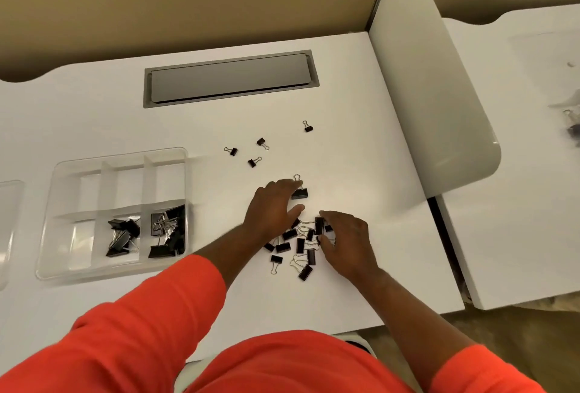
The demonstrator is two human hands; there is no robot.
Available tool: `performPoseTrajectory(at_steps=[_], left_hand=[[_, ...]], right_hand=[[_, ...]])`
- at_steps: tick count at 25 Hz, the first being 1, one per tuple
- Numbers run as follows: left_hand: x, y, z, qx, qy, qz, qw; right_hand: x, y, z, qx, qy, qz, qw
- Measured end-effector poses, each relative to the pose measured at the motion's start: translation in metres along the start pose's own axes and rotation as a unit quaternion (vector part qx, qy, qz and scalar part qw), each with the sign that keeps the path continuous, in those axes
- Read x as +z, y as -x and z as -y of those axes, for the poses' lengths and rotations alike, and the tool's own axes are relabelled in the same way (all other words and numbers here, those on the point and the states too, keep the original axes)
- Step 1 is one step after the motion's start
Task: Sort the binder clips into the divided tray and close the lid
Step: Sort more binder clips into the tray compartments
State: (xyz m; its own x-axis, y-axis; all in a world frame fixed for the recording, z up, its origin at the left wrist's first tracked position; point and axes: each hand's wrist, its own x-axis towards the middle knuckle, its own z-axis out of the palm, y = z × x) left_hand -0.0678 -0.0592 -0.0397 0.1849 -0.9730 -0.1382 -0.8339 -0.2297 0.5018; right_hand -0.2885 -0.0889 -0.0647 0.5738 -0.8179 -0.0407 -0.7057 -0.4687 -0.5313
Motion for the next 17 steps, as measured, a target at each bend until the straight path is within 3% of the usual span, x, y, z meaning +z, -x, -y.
performPoseTrajectory(at_steps=[5,12,17], left_hand=[[0.015,-0.025,-0.013,-0.055,0.000,-0.009,0.998],[0.023,-0.037,-0.021,-0.099,0.027,-0.034,0.994],[0.013,-0.029,-0.018,-0.089,0.081,-0.041,0.992]], right_hand=[[0.001,-0.011,-0.006,-0.041,0.000,0.017,0.999],[-0.006,-0.020,-0.011,-0.031,-0.029,-0.010,0.999],[-0.012,-0.026,-0.004,-0.019,-0.052,-0.030,0.998]])
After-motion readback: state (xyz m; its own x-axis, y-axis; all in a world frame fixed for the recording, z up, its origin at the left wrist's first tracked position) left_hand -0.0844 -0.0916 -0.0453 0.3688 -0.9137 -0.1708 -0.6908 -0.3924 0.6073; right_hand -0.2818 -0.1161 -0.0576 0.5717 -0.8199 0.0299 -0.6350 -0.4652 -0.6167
